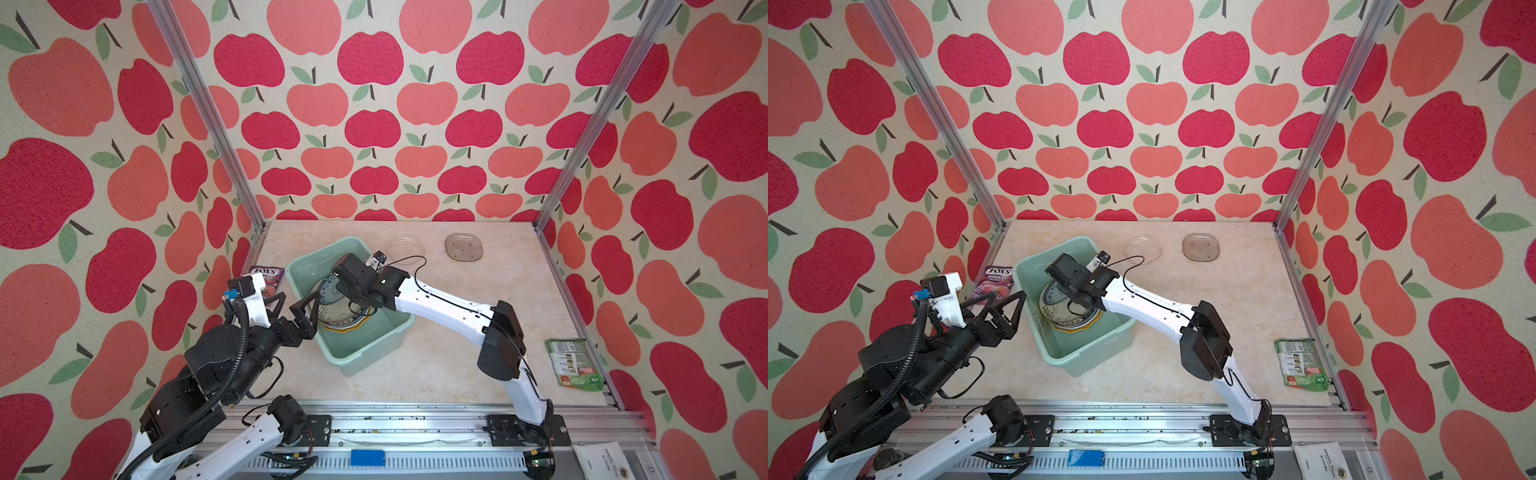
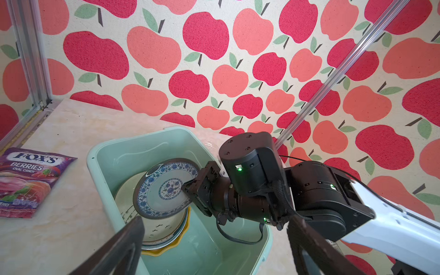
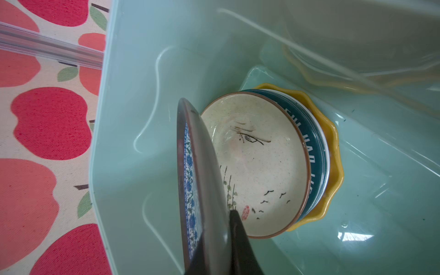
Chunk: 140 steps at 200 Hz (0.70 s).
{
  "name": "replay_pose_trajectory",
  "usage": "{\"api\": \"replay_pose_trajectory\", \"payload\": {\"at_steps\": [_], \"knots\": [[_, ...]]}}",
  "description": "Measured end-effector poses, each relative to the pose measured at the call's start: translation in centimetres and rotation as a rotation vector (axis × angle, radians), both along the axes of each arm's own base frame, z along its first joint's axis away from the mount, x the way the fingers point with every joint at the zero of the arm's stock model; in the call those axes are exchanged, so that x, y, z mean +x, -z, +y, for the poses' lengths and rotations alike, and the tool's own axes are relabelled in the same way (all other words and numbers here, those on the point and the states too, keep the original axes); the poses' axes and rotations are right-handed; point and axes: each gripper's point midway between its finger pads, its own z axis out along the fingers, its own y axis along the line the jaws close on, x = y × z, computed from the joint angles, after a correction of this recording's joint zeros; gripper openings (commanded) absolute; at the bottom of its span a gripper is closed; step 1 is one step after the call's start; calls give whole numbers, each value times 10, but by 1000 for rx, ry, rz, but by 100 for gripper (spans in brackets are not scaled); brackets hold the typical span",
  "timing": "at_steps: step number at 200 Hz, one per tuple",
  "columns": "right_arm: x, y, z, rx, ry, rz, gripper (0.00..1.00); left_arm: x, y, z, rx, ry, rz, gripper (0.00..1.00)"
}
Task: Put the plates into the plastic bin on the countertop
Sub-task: 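Lower the blue-and-white plate into the bin onto the stacked plates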
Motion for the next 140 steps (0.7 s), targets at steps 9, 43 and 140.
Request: {"api": "replay_pose_trajectory", "payload": {"at_steps": [9, 43, 140], "knots": [[2, 7, 3, -14, 3, 7, 0, -1, 0, 0, 0, 0, 0, 96], [5, 30, 10, -68, 3, 31, 1, -2, 0, 3, -1, -3, -1, 96], [13, 57, 7, -121, 6, 76, 26, -1, -1, 6, 2, -25, -7, 97]]}}
